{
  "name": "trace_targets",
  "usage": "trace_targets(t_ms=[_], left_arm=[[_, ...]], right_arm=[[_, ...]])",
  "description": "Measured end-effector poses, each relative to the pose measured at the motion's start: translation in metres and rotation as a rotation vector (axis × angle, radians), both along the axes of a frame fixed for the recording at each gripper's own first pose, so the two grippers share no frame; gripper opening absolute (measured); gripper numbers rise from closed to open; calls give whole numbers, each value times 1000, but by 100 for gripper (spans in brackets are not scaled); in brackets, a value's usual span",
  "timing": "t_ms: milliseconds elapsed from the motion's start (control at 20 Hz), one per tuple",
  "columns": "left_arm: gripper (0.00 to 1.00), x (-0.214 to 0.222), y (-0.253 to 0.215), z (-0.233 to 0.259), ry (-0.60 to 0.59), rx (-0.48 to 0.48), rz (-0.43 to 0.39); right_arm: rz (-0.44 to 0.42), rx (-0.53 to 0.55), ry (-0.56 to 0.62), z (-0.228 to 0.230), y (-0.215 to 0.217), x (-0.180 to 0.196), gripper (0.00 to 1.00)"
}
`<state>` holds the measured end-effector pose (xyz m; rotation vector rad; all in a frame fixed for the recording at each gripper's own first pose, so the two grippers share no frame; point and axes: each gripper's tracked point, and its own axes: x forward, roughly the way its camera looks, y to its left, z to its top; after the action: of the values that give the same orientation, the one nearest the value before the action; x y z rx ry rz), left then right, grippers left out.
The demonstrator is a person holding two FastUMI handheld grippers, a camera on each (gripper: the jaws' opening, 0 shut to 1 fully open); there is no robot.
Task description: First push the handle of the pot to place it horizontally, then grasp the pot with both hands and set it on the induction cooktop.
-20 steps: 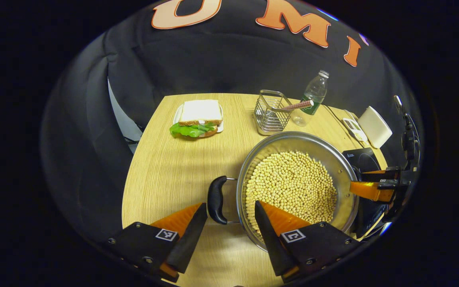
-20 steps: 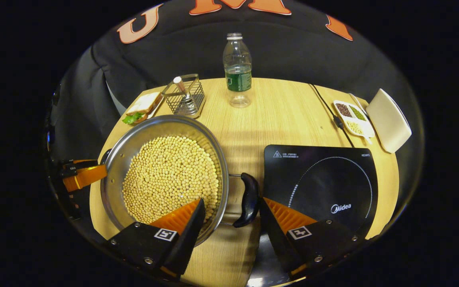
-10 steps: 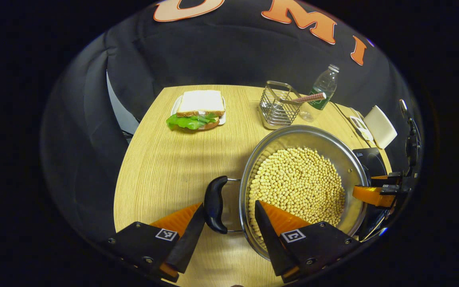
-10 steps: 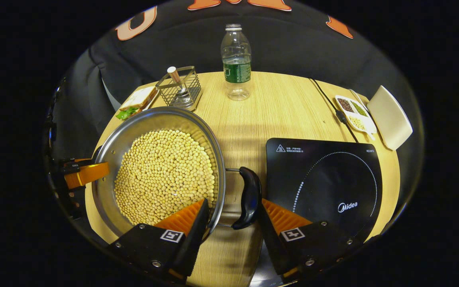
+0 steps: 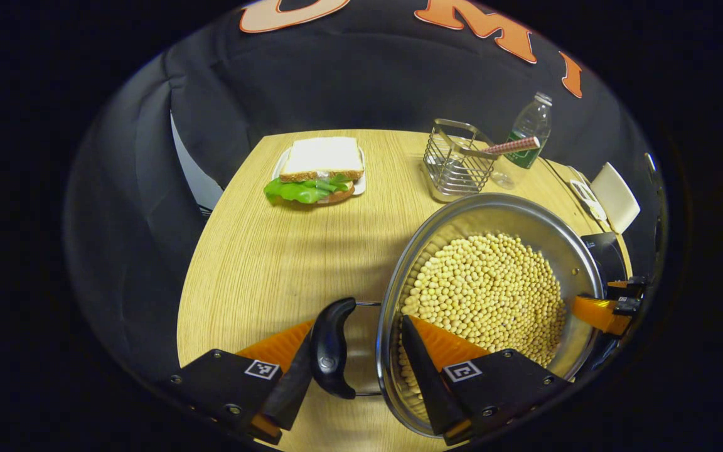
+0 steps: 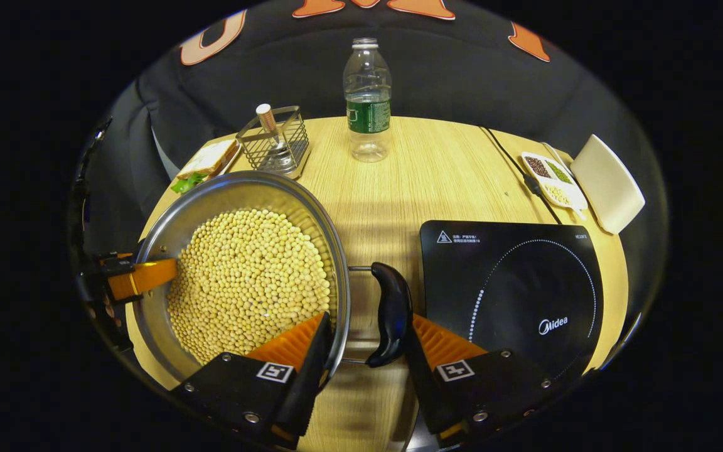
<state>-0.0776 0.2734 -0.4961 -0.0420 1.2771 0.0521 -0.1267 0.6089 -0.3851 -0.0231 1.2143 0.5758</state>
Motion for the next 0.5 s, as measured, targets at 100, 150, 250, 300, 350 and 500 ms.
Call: trace_targets(t_ms=[100, 150, 250, 300, 350, 500], left_arm=[[82, 1, -1, -1, -4, 0, 9], [82, 3, 0, -1, -17, -3, 13], [80, 3, 1, -1, -33, -14, 26], [78, 4, 2, 0, -48, -20, 33], [75, 5, 2, 1, -58, -29, 48], [62, -2, 2, 3, -49, -8, 49]], right_arm=[[-7, 0, -3, -2, 1, 1, 67], [-8, 0, -2, -1, 1, 1, 66], [-9, 6, 2, -1, 0, 0, 62], [-15, 8, 4, 0, 0, 0, 64], [-25, 2, 10, -1, 0, 0, 63], [-32, -4, 30, -1, 3, 2, 56]])
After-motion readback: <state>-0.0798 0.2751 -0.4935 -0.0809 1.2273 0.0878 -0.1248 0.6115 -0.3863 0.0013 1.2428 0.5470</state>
